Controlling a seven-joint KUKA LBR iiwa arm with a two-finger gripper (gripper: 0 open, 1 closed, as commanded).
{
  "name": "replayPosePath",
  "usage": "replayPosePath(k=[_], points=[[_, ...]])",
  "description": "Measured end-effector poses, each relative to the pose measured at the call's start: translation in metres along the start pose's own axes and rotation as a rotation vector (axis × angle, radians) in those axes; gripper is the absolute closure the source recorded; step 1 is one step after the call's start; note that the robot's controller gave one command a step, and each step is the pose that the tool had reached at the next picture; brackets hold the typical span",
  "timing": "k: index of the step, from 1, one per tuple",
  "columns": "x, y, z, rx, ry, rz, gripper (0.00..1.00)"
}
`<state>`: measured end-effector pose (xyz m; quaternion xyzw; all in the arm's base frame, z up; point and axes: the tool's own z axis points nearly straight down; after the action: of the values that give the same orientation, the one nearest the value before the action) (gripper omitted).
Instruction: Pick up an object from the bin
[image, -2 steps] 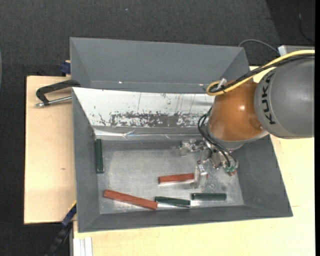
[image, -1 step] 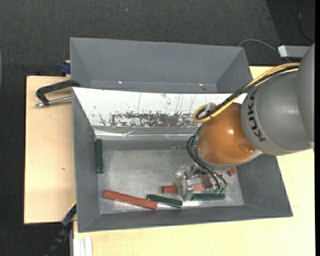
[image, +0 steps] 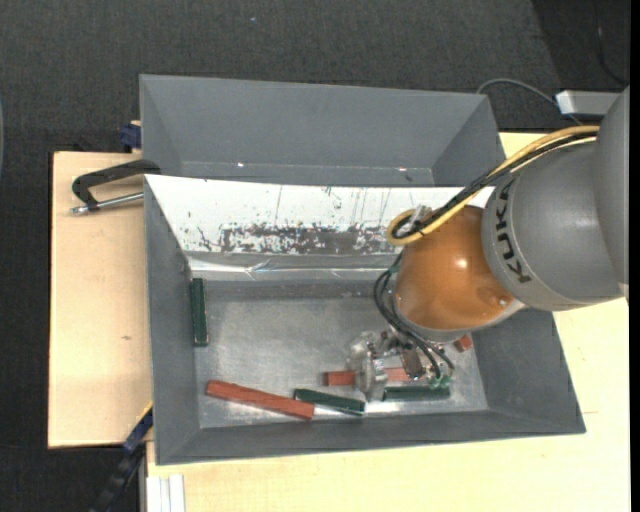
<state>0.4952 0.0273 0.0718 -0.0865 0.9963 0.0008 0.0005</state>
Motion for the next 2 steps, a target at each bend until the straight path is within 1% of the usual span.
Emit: replayPosePath(k=[1, 2], points=[[-0.028, -0.0318, -0.0907, 0.001, -0.004, 0.041, 1.0], [-0.028, -0.0318, -0.0907, 0.001, -0.004, 0.041, 1.0]])
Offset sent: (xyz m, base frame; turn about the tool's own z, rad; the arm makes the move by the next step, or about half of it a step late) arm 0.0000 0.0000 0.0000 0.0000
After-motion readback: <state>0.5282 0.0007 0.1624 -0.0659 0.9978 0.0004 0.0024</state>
